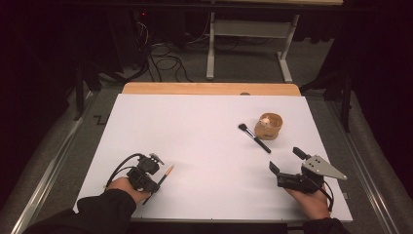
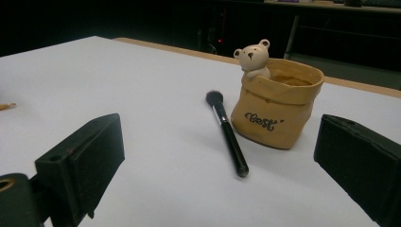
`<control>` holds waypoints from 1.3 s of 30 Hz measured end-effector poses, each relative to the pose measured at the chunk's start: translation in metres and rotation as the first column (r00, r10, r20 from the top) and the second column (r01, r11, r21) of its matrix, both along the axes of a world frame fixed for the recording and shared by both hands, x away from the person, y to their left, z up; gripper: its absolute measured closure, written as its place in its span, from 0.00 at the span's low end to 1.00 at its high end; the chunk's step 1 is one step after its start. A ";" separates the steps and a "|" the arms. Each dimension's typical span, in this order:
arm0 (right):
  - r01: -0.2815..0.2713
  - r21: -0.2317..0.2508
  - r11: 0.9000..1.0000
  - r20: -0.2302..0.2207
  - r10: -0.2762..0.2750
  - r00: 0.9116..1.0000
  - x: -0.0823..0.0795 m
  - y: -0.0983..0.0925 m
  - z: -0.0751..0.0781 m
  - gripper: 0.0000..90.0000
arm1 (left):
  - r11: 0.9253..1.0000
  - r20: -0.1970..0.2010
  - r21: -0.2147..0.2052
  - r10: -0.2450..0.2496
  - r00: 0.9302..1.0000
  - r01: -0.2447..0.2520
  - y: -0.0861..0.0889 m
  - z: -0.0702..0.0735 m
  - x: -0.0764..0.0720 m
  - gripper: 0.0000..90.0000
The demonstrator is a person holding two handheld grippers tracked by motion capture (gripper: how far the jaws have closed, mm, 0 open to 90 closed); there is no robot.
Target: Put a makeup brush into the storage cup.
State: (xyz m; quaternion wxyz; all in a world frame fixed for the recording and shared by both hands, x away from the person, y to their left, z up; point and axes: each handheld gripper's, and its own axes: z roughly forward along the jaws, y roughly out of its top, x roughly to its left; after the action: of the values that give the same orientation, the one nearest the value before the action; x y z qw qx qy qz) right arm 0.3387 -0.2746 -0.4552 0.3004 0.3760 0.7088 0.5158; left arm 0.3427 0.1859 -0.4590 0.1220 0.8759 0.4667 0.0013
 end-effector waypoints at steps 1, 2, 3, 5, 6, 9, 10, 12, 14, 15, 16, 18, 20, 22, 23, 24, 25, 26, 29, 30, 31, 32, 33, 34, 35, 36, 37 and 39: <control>0.000 0.001 1.000 -0.001 0.000 1.000 0.000 0.000 0.000 0.04 | 1.000 0.004 0.001 -0.001 1.000 0.001 0.000 0.000 0.000 0.91; 0.000 0.001 1.000 -0.001 0.000 1.000 0.000 0.000 0.000 0.04 | 1.000 0.006 0.002 -0.002 1.000 0.002 0.000 0.000 -0.001 0.91; -0.002 0.001 1.000 -0.002 0.002 1.000 0.000 0.000 0.000 0.04 | 1.000 0.008 0.002 -0.002 1.000 0.002 0.000 0.000 -0.001 0.91; -0.003 0.002 1.000 -0.003 0.003 1.000 0.000 0.000 0.000 0.04 | 1.000 0.007 0.000 0.001 1.000 -0.001 0.000 0.000 -0.001 0.92; -0.002 0.002 1.000 -0.003 0.002 1.000 0.000 0.000 0.000 0.04 | 1.000 0.008 -0.001 0.002 1.000 -0.002 0.000 -0.001 -0.001 0.92; -0.002 0.002 1.000 -0.005 0.002 1.000 0.000 0.000 0.000 0.04 | 1.000 0.011 -0.002 -0.003 1.000 0.003 0.001 0.000 -0.001 0.92; -0.002 0.002 1.000 -0.005 0.002 1.000 0.000 0.000 0.000 0.04 | 1.000 0.012 -0.003 -0.004 1.000 0.004 0.001 -0.001 -0.001 0.92; -0.001 0.002 1.000 -0.006 0.002 1.000 0.000 0.000 0.000 0.04 | 1.000 0.011 -0.004 -0.004 1.000 0.005 0.001 0.000 -0.001 0.93; -0.001 0.003 1.000 -0.006 0.001 1.000 0.000 0.000 0.000 0.04 | 1.000 0.013 -0.006 -0.001 1.000 0.001 0.001 -0.001 -0.001 0.93; -0.001 0.003 1.000 -0.005 0.001 1.000 0.000 0.000 0.000 0.04 | 1.000 0.014 -0.002 -0.008 1.000 0.008 0.001 0.000 -0.001 0.93; 0.000 0.004 1.000 -0.005 0.000 1.000 0.000 0.000 0.000 0.04 | 1.000 0.013 0.000 -0.009 1.000 0.009 0.001 0.000 -0.001 0.93; 0.000 0.005 1.000 -0.006 0.000 1.000 0.000 0.000 0.000 0.04 | 1.000 0.014 0.000 -0.009 1.000 0.009 0.000 0.000 -0.001 0.93; 0.002 0.007 1.000 -0.009 -0.002 1.000 0.000 0.000 0.000 0.04 | 1.000 0.013 -0.001 -0.009 1.000 0.009 0.001 0.000 -0.001 0.93; 0.002 0.007 1.000 -0.009 -0.002 1.000 0.000 0.000 -0.001 0.04 | 1.000 0.015 -0.002 -0.019 1.000 0.019 0.001 0.000 -0.001 0.93; 0.001 0.007 1.000 -0.008 -0.001 1.000 0.000 0.000 0.000 0.04 | 1.000 0.014 -0.003 -0.022 1.000 0.022 0.001 0.000 -0.001 0.93; 0.002 0.007 1.000 -0.008 -0.002 1.000 0.000 0.000 0.000 0.04 | 1.000 0.015 -0.008 -0.020 1.000 0.020 0.002 0.000 -0.001 0.93; 0.002 0.008 1.000 -0.009 -0.002 1.000 0.000 0.000 0.000 0.04 | 1.000 0.015 -0.010 -0.020 1.000 0.020 0.002 -0.001 -0.001 0.93; 0.002 0.009 1.000 -0.009 -0.002 1.000 0.000 0.000 -0.001 0.04 | 1.000 0.016 -0.010 -0.022 1.000 0.022 0.002 0.000 -0.001 0.93; 0.002 0.010 1.000 -0.010 -0.002 1.000 0.001 -0.001 -0.001 0.04 | 1.000 0.018 -0.013 -0.021 1.000 0.022 0.003 -0.001 -0.001 0.93; 0.002 0.010 1.000 -0.011 -0.002 1.000 0.001 -0.001 -0.001 0.04 | 1.000 0.023 -0.016 -0.019 1.000 0.019 0.003 -0.001 -0.002 0.93; 0.002 0.010 1.000 -0.010 -0.002 1.000 0.001 -0.001 -0.001 0.04 | 1.000 0.024 -0.012 -0.020 0.999 0.021 0.003 0.000 -0.002 0.93; 0.002 0.010 1.000 -0.010 -0.002 1.000 0.001 -0.001 -0.001 0.04 | 1.000 0.029 -0.012 -0.020 0.999 0.020 0.003 -0.001 -0.003 0.93; 0.002 0.010 1.000 -0.009 -0.002 1.000 0.001 -0.001 -0.001 0.04 | 1.000 0.031 -0.013 -0.020 0.999 0.020 0.003 0.000 -0.003 0.93; 0.003 0.010 1.000 -0.009 -0.003 1.000 0.001 -0.001 -0.001 0.04 | 1.000 0.032 -0.018 -0.017 0.999 0.017 0.003 -0.001 -0.003 0.93; 0.003 0.011 1.000 -0.010 -0.003 1.000 0.001 -0.002 -0.001 0.04 | 1.000 0.030 -0.021 -0.015 0.999 0.015 0.004 0.000 -0.003 0.93; 0.003 0.011 1.000 -0.010 -0.003 1.000 0.001 -0.002 -0.001 0.04 | 1.000 0.028 -0.026 -0.009 1.000 0.010 0.005 0.000 -0.003 0.93; 0.003 0.011 1.000 -0.010 -0.003 1.000 0.001 -0.002 -0.001 0.04 | 1.000 0.032 -0.027 -0.006 0.999 0.007 0.005 0.000 -0.002 0.93; 0.003 0.011 1.000 -0.010 -0.003 1.000 0.001 -0.002 -0.001 0.04 | 0.999 0.034 -0.041 0.012 0.999 -0.011 0.007 0.001 -0.001 0.93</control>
State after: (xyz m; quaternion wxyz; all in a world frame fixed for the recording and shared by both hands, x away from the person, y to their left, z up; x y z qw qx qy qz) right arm 0.3394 -0.2763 -0.4559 0.2958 0.3812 0.7069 0.5172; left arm 0.3415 0.1929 -0.4575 0.1478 0.8705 0.4694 0.0073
